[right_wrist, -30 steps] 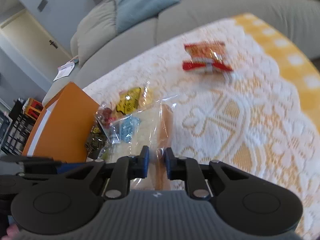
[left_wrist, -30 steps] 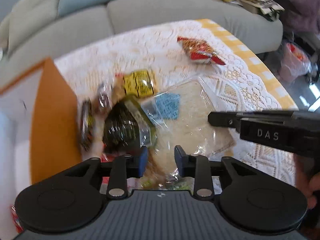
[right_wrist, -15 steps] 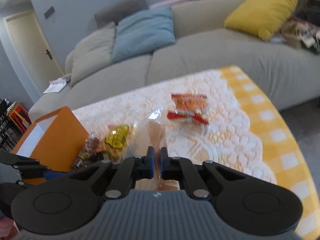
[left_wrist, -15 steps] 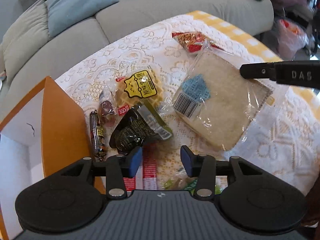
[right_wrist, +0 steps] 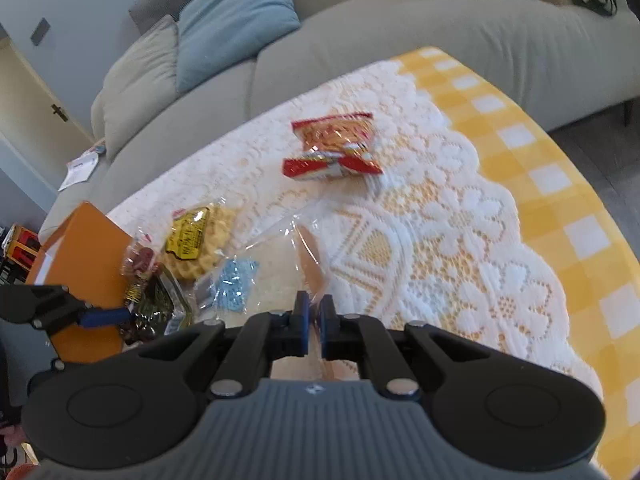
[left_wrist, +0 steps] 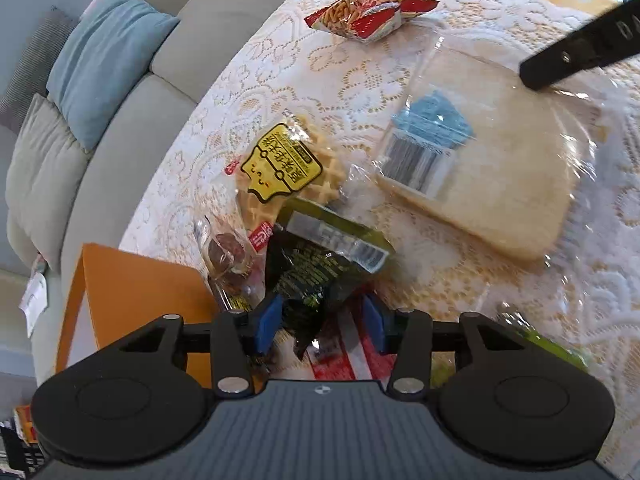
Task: Organize snacks
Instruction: 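Grasp the dark green snack bag with the left gripper while the right holds the bread, then lift both held bags and carry them over the box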
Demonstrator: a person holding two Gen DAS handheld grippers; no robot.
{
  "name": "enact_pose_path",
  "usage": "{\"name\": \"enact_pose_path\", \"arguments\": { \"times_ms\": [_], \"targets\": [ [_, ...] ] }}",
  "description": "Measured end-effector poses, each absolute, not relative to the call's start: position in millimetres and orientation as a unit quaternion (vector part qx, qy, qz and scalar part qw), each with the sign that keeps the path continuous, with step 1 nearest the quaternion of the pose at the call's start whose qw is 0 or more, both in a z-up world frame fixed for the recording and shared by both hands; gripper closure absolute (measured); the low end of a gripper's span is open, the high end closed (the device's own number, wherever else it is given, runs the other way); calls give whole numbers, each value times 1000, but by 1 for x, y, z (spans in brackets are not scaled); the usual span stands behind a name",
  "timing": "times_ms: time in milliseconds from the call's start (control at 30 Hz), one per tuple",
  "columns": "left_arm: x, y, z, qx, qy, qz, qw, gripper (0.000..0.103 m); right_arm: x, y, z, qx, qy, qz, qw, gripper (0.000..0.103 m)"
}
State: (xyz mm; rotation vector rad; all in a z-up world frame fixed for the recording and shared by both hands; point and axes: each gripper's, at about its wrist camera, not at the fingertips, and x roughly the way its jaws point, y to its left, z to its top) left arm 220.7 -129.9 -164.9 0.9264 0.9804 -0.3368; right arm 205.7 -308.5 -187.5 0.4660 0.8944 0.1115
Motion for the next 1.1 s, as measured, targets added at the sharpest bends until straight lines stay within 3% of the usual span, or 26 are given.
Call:
{"name": "enact_pose_path", "arguments": {
  "times_ms": [200,333,433,567,867,900,1033,1100],
  "targets": [
    [234,-126,-168,416,466,-143,768,50,202,-294,-182,163,422,56,890,94],
    [237,-124,-169,410,467,-146,770,51,203,-290,-182,154,422,65,891,71],
    [239,-125,-169,412,465,-138,771,66,203,-287,-182,149,420,74,892,56],
    [240,-122,-168,401,464,-136,778,66,202,-279,-182,138,418,93,893,31],
    [243,-109,-140,302,468,-137,819,67,206,-278,-196,138,449,97,878,27],
    [243,-108,-136,288,470,-138,823,67,205,-279,-196,141,447,97,878,28],
    [242,-103,-118,215,475,-150,840,67,204,-285,-195,160,442,92,878,51],
    [240,-102,-111,185,481,-155,843,67,205,-290,-196,178,444,92,873,57]
  ]
}}
